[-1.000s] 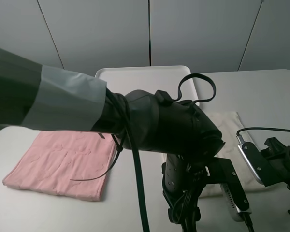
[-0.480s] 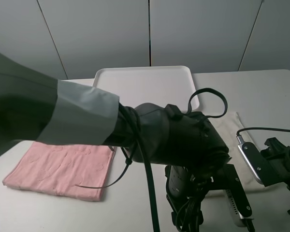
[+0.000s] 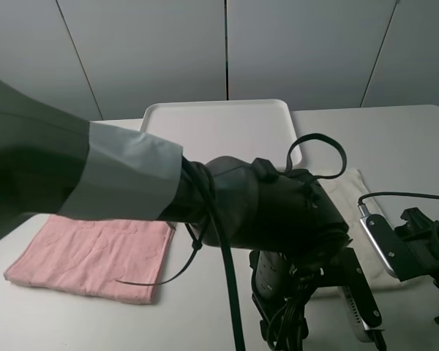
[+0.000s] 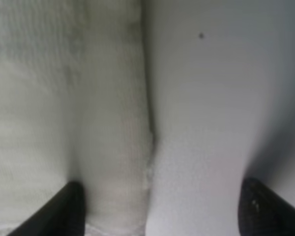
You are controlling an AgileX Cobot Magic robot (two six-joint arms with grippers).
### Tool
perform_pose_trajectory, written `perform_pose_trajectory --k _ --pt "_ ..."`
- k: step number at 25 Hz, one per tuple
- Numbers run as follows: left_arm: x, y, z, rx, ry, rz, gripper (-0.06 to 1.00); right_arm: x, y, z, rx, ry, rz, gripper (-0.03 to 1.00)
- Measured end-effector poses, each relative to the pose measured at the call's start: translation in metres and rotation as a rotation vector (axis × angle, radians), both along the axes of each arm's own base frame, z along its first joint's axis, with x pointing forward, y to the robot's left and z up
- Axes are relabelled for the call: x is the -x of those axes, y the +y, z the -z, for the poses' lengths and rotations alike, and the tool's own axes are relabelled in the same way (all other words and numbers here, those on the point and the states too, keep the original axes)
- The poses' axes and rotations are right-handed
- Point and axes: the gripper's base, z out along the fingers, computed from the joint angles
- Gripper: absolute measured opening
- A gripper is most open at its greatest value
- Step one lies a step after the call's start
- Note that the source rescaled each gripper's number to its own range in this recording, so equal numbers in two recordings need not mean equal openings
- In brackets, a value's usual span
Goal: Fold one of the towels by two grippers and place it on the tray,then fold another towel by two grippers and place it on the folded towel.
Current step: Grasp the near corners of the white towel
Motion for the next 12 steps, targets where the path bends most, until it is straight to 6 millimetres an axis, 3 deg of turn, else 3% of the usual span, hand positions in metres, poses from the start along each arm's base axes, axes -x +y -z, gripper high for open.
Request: perform_pose_trajectory --k 7,12 --pt "-0.0041 0.0009 0.0000 -0.014 -0.055 0.001 0.44 -0.0001 0.0000 -0.0001 0.000 -0.002 0.010 0.94" --pt "-0.0089 -0.0010 0.0001 0.012 -0.107 -0.042 0.33 -0.0006 0.0001 0.0000 -0.001 -0.002 0.015 0.94"
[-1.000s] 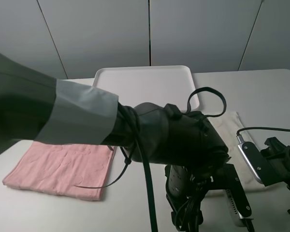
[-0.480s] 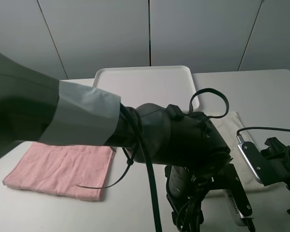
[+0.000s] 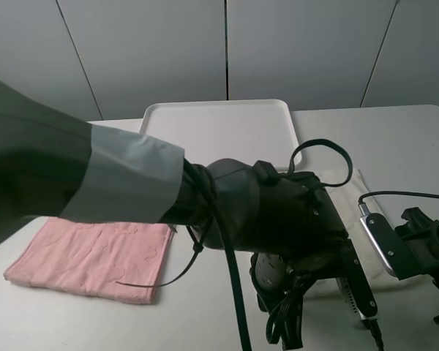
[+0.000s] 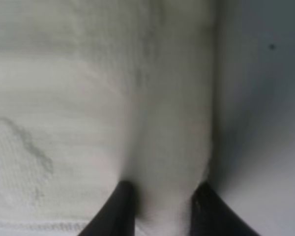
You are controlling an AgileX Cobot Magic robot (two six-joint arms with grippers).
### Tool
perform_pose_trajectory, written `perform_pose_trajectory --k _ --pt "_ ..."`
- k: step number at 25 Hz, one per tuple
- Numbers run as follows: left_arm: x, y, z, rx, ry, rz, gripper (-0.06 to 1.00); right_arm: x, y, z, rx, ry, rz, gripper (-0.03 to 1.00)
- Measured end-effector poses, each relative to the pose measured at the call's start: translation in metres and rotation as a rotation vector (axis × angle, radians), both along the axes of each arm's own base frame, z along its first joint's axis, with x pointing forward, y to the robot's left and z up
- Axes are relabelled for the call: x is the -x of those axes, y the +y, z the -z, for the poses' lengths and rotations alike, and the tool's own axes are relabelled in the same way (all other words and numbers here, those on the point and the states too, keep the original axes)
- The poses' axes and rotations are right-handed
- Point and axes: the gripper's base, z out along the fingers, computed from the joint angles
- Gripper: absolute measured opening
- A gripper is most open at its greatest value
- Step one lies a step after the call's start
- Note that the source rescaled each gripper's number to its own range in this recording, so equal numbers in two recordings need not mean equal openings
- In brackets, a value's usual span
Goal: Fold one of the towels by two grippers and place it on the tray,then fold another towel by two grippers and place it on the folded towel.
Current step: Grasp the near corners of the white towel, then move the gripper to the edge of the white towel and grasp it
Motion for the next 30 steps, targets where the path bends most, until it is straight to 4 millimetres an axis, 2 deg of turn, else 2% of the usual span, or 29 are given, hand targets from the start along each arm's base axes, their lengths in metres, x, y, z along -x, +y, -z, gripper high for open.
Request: perform_pose_trajectory --k 2,5,8,10,12,16,17,18,30 --pt "-0.004 0.000 0.000 0.002 -0.048 -0.014 0.25 0.000 0.000 0.000 0.000 0.000 0.001 0.94" --pt "-0.008 0.001 0.000 -0.009 -0.090 -0.005 0.04 0.000 0.000 0.000 0.000 0.000 0.002 0.93" --pt "-0.009 0.001 0.001 -0.015 -0.102 0.004 0.00 0.000 0.000 0.000 0.000 0.000 0.003 0.92" --pt "-0.009 0.001 0.002 -0.017 -0.103 0.006 0.00 0.000 0.000 0.000 -0.001 -0.003 0.005 0.88" --pt "-0.009 0.001 0.002 -0.017 -0.104 0.007 0.00 -0.001 0.000 0.000 -0.003 -0.010 0.007 0.75" --pt "-0.009 0.001 0.002 -0.017 -0.104 0.007 0.00 -0.003 0.001 0.000 -0.009 -0.028 0.038 0.24" --pt "-0.009 0.001 0.002 -0.017 -0.105 0.009 0.00 -0.004 0.001 0.000 -0.014 -0.041 0.047 0.08" --pt "-0.009 0.001 0.002 -0.017 -0.105 0.009 0.00 -0.004 0.001 0.000 -0.016 -0.046 0.051 0.03" --pt "-0.013 0.001 -0.002 0.020 -0.079 -0.016 0.00 -0.005 0.002 -0.003 -0.030 -0.076 0.143 0.01"
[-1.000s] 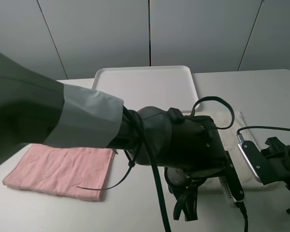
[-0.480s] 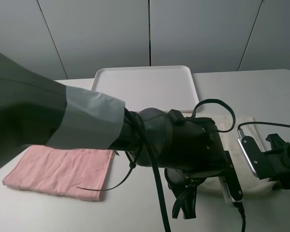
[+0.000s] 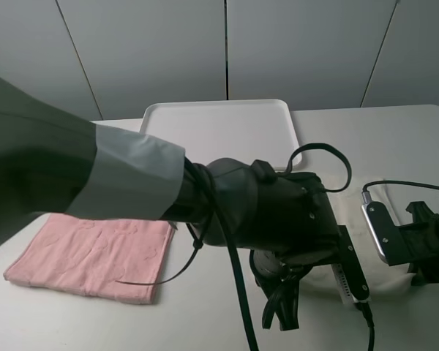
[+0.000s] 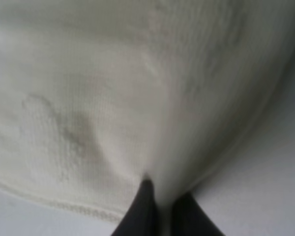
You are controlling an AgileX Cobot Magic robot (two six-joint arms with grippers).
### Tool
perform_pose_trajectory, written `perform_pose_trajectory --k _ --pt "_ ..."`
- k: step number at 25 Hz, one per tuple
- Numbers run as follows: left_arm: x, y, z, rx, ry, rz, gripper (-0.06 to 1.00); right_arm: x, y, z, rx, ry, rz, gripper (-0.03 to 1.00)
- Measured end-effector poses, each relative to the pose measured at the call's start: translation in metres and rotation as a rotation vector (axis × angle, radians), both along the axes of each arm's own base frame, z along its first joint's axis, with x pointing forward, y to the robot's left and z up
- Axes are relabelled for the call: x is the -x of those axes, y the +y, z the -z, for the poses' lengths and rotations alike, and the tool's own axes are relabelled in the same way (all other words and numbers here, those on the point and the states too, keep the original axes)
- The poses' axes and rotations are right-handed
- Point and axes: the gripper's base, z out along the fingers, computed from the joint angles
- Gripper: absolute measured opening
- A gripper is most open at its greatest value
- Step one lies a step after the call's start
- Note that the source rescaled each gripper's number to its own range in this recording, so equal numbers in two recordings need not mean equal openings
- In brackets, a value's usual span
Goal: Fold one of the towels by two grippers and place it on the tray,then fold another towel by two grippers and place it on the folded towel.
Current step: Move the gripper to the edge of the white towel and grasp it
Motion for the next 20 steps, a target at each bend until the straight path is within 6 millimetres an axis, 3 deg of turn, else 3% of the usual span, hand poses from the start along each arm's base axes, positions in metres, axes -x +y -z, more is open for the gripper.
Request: perform_pose_trajectory --k 13,20 --pt "-0.044 0.019 -0.054 0.166 -0.027 -0.134 0.00 0.005 0.009 -0.033 -0.167 -0.168 0.369 0.00" --pt "-0.056 0.026 -0.068 0.223 -0.034 -0.173 0.00 -0.013 0.012 -0.065 -0.296 -0.321 0.687 0.00"
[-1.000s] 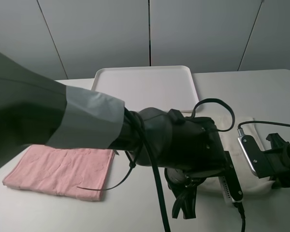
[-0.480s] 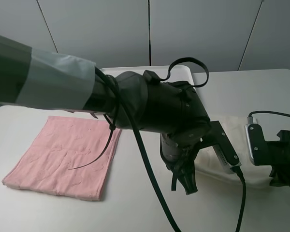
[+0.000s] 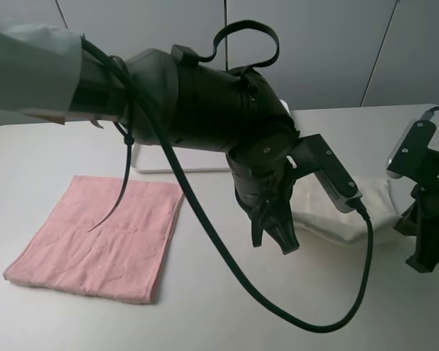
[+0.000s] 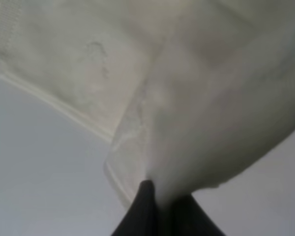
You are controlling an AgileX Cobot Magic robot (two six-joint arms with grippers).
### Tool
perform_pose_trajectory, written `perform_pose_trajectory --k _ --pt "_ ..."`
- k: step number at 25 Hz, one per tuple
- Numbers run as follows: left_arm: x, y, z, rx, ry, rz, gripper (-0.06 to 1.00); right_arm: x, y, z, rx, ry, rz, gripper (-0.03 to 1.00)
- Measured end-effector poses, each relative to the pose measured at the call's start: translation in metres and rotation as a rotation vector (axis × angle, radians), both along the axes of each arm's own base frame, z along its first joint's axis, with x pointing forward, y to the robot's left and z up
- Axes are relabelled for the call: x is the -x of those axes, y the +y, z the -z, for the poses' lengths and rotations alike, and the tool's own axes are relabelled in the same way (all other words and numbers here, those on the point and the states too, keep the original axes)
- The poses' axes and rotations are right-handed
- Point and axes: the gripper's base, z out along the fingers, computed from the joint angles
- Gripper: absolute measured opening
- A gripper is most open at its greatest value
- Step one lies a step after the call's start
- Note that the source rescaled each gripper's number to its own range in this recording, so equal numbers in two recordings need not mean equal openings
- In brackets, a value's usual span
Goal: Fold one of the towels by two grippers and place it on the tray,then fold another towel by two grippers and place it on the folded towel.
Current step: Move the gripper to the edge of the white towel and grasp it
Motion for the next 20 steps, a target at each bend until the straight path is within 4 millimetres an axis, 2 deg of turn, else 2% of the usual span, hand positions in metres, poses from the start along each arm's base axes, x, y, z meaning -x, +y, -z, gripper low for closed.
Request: perform_pose_trajectory --k 4,11,15,20 --pt "-0.006 0.001 0.000 0.045 0.011 -0.043 0.00 -0.008 0.001 -0.009 -0.050 -0.030 0.107 0.00" --pt "-0.027 0.010 -0.002 0.129 0.017 -0.128 0.00 -0.011 0.001 -0.010 -0.114 -0.063 0.243 0.00" --pt "-0.031 0.008 -0.004 0.176 0.005 -0.131 0.00 -0.015 0.001 -0.012 -0.150 -0.108 0.295 0.00" --pt "-0.037 0.009 0.000 0.200 0.004 -0.145 0.00 -0.021 0.002 -0.006 -0.169 -0.115 0.335 0.00"
